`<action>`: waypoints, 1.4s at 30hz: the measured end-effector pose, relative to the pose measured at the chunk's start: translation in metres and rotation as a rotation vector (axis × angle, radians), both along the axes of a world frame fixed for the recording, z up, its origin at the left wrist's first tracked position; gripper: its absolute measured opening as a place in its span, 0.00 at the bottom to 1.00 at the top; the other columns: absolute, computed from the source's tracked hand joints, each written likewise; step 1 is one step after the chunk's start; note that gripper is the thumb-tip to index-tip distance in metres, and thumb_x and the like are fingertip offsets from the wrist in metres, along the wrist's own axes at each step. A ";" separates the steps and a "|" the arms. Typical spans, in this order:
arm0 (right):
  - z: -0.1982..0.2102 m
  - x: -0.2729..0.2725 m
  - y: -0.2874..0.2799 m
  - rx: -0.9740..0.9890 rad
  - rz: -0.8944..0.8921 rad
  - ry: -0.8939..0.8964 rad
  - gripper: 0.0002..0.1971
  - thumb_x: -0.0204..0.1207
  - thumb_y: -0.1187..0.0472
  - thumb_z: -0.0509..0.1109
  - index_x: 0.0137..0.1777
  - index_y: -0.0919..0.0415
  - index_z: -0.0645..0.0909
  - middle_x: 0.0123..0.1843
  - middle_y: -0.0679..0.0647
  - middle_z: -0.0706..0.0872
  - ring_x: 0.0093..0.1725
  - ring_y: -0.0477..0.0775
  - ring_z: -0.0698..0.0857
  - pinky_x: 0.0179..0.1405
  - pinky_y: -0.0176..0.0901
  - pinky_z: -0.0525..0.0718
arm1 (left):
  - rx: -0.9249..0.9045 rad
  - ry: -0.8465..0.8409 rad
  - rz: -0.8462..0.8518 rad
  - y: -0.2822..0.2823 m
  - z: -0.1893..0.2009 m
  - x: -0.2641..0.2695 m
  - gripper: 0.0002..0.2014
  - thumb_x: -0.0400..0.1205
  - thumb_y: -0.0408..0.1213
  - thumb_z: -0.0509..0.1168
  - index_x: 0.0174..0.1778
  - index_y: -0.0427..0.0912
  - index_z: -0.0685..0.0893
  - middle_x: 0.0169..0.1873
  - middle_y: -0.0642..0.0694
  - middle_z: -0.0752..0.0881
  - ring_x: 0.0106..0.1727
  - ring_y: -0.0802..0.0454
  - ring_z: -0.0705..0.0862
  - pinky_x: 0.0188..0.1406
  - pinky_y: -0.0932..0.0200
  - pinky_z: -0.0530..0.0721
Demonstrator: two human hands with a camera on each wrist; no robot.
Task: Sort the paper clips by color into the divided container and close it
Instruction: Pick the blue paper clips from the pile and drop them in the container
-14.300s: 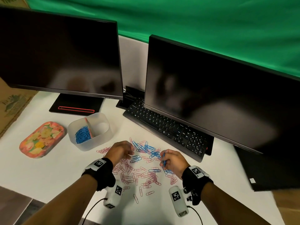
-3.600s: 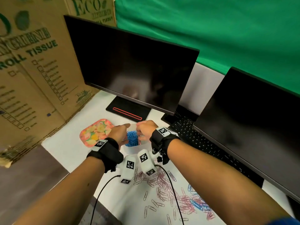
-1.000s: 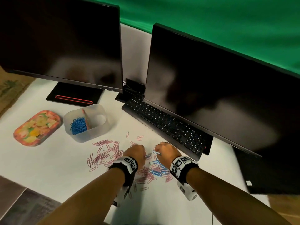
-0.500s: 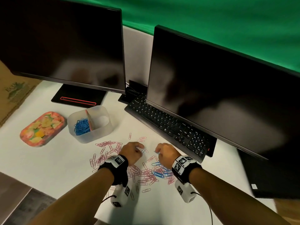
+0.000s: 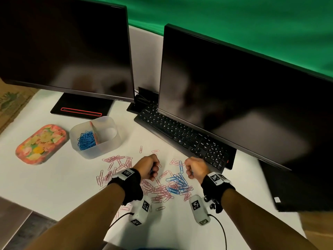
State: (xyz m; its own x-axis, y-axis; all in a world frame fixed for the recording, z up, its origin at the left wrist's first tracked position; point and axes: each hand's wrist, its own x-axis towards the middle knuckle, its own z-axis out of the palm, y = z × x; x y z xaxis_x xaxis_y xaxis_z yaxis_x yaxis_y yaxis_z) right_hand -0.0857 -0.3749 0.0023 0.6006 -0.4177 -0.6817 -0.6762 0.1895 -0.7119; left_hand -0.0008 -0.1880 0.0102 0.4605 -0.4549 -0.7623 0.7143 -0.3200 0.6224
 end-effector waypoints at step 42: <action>-0.009 -0.039 -0.004 0.035 0.053 0.093 0.08 0.74 0.69 0.62 0.35 0.60 0.77 0.28 0.55 0.71 0.21 0.50 0.65 0.23 0.33 0.61 | 0.024 -0.197 -0.092 -0.014 -0.013 -0.013 0.13 0.77 0.23 0.56 0.42 0.37 0.87 0.33 0.42 0.70 0.22 0.53 0.61 0.25 0.64 0.59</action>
State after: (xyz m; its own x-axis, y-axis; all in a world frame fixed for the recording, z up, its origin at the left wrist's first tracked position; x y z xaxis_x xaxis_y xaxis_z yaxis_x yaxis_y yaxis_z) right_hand -0.1250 -0.3785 -0.0072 0.5549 -0.3624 -0.7488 -0.7485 0.1754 -0.6396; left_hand -0.0136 -0.2020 -0.0025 0.5591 -0.4847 -0.6727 0.5466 -0.3946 0.7386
